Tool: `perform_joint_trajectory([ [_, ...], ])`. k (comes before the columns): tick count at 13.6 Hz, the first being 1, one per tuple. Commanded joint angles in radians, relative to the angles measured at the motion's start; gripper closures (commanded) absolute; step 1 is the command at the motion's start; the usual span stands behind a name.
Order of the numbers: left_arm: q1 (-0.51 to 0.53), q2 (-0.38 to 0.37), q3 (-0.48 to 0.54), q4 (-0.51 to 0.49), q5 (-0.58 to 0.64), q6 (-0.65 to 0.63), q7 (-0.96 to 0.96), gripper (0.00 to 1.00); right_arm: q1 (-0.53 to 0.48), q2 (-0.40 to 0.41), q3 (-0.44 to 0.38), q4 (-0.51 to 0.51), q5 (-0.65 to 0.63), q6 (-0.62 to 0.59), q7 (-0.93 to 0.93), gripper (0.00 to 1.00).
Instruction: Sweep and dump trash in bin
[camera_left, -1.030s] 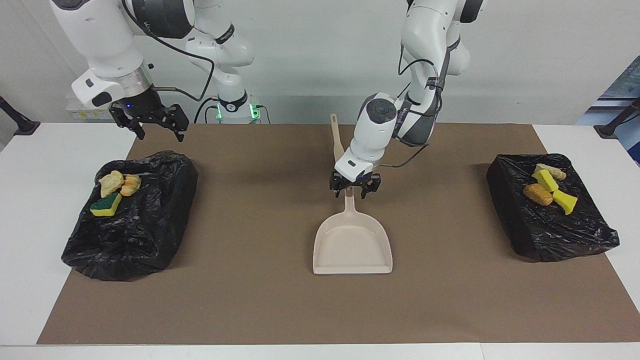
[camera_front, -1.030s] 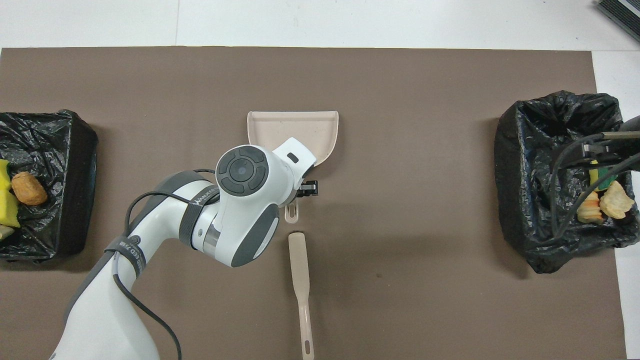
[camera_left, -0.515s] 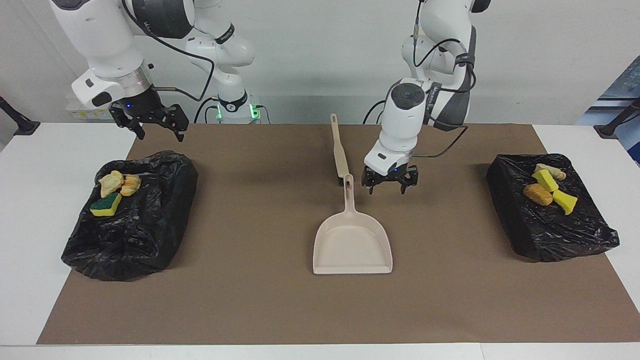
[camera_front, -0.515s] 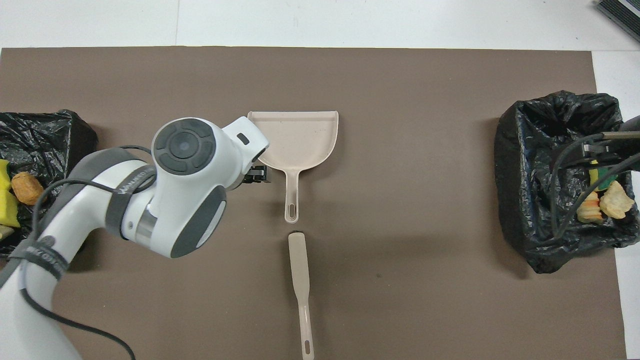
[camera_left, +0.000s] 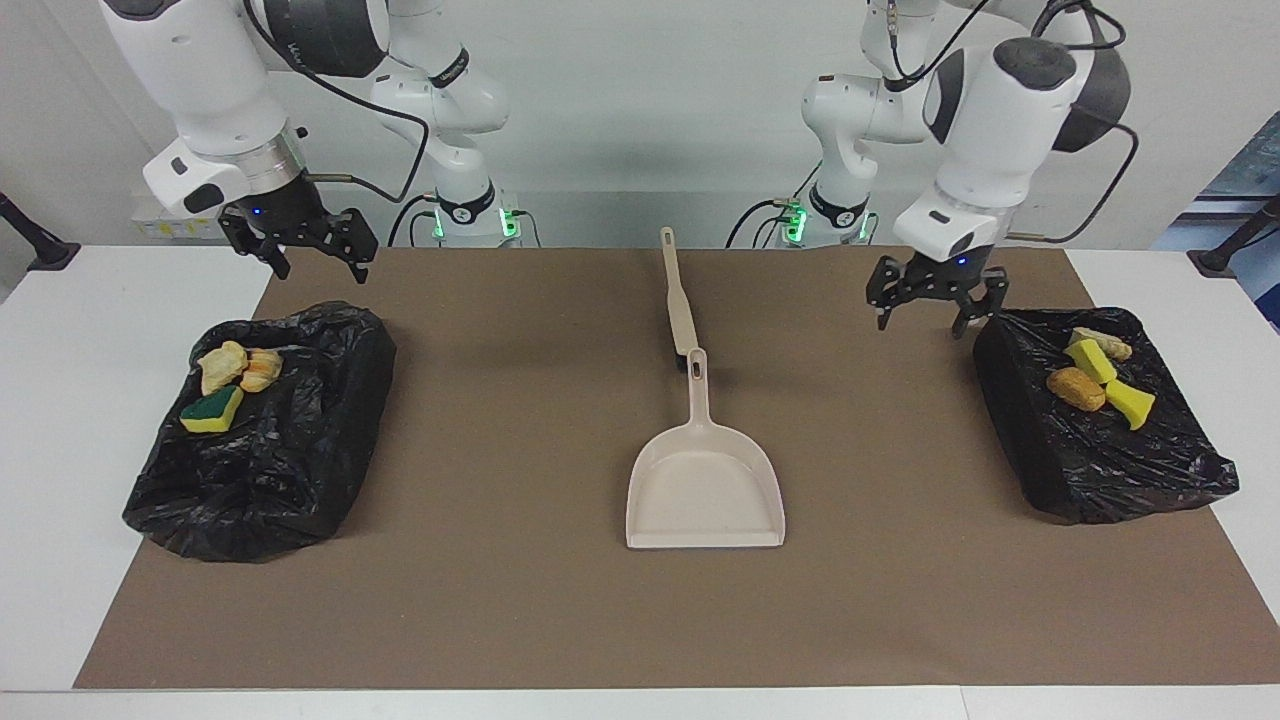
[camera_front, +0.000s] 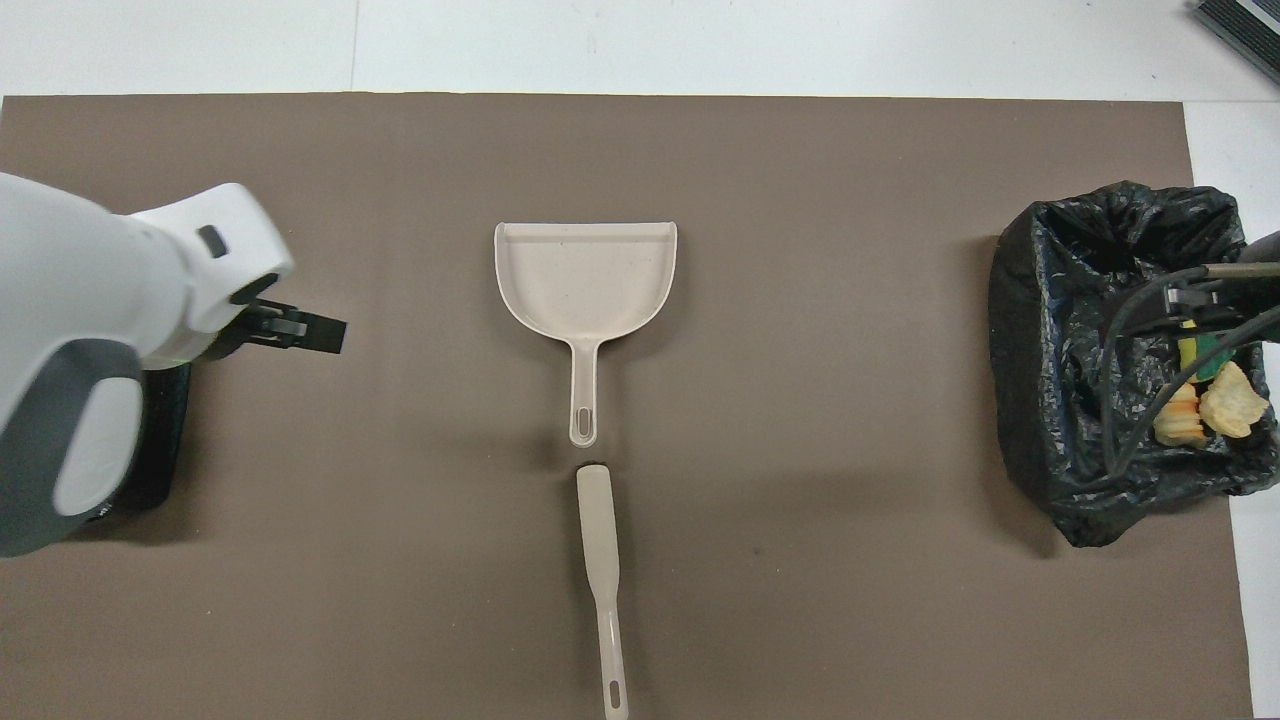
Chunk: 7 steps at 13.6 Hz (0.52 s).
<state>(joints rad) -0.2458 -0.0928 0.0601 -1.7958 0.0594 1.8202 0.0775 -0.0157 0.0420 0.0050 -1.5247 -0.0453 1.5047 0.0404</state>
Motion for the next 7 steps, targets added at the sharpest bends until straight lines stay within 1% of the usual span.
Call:
perform_joint_trajectory([
  [1,0.054,0.008,-0.006,0.161,0.002,-0.167,0.108,0.00,-0.001,-0.007,-0.005,0.001,0.024,-0.009,-0.024,0.00],
  [3,0.091,0.025,-0.006,0.264,-0.010,-0.263,0.177,0.00,-0.001,-0.007,-0.005,0.001,0.024,-0.009,-0.024,0.00],
  [5,0.121,0.067,-0.006,0.358,-0.042,-0.349,0.192,0.00,-0.001,-0.005,-0.005,0.001,0.022,-0.009,-0.024,0.00],
  [7,0.126,0.108,-0.010,0.449,-0.049,-0.410,0.194,0.00,-0.001,-0.007,-0.005,0.001,0.022,-0.009,-0.024,0.00],
])
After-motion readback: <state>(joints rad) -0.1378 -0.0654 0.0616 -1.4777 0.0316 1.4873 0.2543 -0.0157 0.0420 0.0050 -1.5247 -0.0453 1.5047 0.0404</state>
